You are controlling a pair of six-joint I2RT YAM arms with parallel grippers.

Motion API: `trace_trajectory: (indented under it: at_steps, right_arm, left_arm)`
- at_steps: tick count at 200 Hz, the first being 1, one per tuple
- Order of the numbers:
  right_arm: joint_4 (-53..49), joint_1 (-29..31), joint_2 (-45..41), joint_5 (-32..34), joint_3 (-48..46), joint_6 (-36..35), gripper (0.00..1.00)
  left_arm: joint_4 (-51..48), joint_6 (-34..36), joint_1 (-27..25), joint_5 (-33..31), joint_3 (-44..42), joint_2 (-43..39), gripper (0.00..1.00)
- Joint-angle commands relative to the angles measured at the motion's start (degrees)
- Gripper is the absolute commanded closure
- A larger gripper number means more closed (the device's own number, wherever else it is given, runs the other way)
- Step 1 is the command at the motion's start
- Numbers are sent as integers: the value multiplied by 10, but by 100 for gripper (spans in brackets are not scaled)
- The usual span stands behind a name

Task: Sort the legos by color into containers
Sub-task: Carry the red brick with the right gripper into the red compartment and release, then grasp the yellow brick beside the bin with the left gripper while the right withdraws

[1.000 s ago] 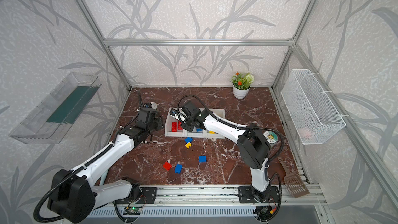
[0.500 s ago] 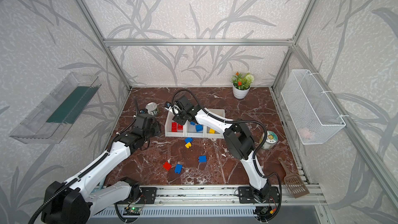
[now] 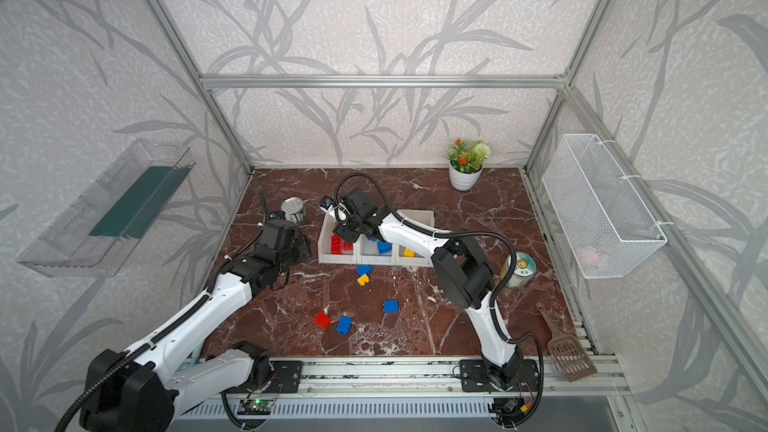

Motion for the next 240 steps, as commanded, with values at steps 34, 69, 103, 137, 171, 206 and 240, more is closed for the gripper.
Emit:
trace_trajectory:
  at_steps: [34,69,103,137,171,206,240]
  right_arm:
    - [19,-8,-68,-4,-35,15,34]
    - [44,-21,-142,18,-115,43,34]
    - [58,-47,-239,41,-227,86,34]
    - [49,-68,-344,88,-334,137,34]
    - [54,-75,-441,137,-443,194,34]
    - [34,-83,-501,166,-498,213,34]
    - [30,-87,-533,177,-528,223,34]
  left_arm:
    - [5,12,4,40,-10,3,44]
    - [6,35,1,74,-7,17,44]
    - [28,63,-20,115,-9,37,44]
    - [37,103,-65,141,3,80,44]
    - [35,157,-131,146,25,136,44]
    - [33,170,-159,170,52,202,46]
    - [30,183,-182,186,81,253,48]
